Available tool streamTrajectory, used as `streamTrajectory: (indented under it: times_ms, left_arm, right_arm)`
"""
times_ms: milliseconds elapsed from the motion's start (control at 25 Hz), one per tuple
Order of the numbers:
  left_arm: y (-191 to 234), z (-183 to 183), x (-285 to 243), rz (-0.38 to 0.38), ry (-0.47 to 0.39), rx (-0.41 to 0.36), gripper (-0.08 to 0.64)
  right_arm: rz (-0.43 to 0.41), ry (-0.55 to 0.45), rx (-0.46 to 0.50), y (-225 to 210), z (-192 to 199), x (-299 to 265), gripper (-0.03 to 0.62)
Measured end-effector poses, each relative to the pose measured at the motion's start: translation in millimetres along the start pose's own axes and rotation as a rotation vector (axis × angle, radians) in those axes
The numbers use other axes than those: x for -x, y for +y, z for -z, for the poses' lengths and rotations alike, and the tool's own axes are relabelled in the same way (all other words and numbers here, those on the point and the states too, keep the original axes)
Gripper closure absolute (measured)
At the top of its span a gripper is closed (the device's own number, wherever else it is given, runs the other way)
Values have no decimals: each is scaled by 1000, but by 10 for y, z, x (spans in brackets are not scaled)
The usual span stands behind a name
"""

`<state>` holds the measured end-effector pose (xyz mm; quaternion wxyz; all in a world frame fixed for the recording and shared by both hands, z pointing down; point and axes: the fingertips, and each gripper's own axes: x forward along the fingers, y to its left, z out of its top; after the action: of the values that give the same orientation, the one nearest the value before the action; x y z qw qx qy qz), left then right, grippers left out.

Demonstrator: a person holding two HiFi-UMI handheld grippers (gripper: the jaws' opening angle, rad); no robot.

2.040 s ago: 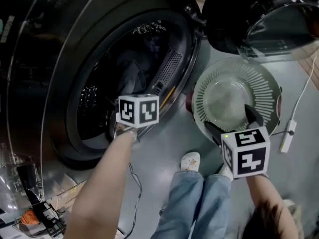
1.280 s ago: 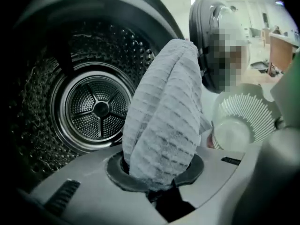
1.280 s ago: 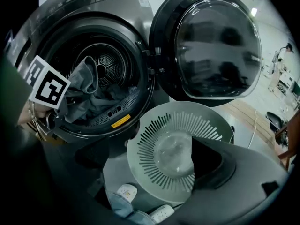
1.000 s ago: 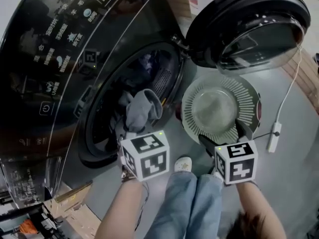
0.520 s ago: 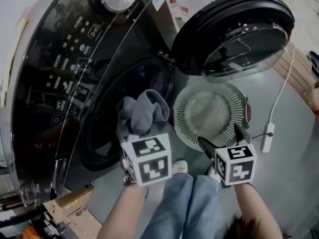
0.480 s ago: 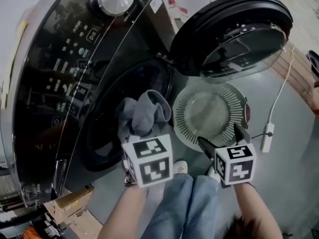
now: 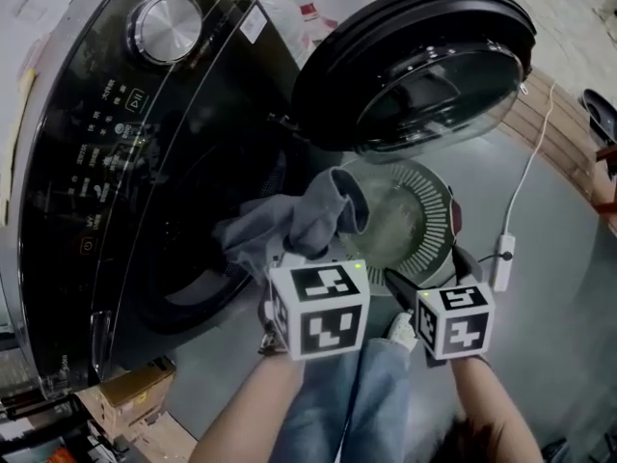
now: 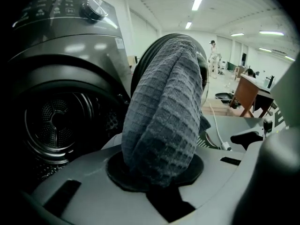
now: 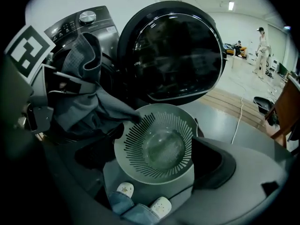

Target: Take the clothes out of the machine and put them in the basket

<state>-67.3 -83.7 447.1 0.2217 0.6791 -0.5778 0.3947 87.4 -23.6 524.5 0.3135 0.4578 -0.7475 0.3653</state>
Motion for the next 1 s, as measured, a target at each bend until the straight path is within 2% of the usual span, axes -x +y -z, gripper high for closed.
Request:
streamTrajectory:
  times_ms: [160,640,880,1000]
  left_arm:
    - [-247,-39,-87,53,12,35,483]
    - [-1151,-241,-164,263,25,56,483]
    - [-1178,-28,-376,253,89,8,480]
    - [-1225,160,-506,277,150,-37,408]
  right_arm:
    - [19,3,-23,-196,96,67,48]
    - [50,11,-75,-562,318,236,48]
    - [56,6,-89,-671,367,250,48]
    - [53,11,-93,-685,395,229,48]
